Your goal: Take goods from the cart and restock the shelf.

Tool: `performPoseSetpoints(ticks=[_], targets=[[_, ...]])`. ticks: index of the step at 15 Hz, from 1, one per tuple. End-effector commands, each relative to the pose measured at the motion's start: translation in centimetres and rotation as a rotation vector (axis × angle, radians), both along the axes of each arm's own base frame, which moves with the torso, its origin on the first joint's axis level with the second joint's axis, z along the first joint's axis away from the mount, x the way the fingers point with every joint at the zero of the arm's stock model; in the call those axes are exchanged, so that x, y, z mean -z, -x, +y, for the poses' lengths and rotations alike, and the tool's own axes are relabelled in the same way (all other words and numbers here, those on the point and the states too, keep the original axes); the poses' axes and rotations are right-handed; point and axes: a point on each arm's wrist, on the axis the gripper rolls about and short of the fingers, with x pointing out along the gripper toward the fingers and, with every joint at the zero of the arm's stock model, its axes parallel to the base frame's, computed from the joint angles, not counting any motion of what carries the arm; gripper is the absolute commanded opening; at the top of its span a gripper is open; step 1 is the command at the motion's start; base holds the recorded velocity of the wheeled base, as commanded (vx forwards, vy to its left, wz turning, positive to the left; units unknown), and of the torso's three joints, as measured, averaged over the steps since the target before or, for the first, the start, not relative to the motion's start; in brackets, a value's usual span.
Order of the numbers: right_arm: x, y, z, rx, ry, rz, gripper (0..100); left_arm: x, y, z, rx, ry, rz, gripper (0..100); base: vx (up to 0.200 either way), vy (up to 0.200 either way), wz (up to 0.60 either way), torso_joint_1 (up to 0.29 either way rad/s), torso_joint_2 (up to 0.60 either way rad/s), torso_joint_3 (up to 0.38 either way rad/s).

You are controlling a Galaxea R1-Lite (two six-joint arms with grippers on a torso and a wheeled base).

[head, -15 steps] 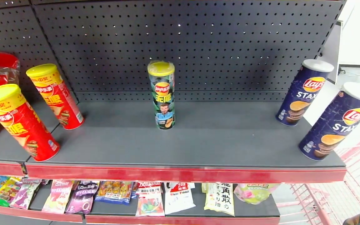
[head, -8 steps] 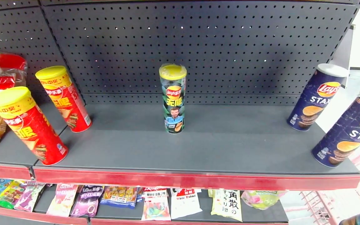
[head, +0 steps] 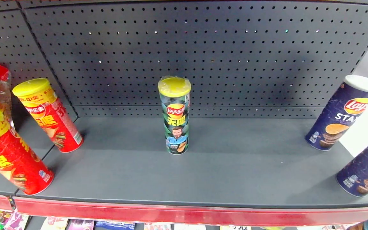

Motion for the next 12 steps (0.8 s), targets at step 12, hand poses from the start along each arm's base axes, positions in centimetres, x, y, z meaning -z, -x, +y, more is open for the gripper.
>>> performPoseSetpoints(ticks=[12], targets=[[1.7, 1.1, -0.1, 0.001, -0.007, -0.028, 0, -0.6, 0.1, -0.2, 0.068, -0.02, -0.034, 100, 0.0, 0.0, 0.0, 0.0, 0.0, 0.0]])
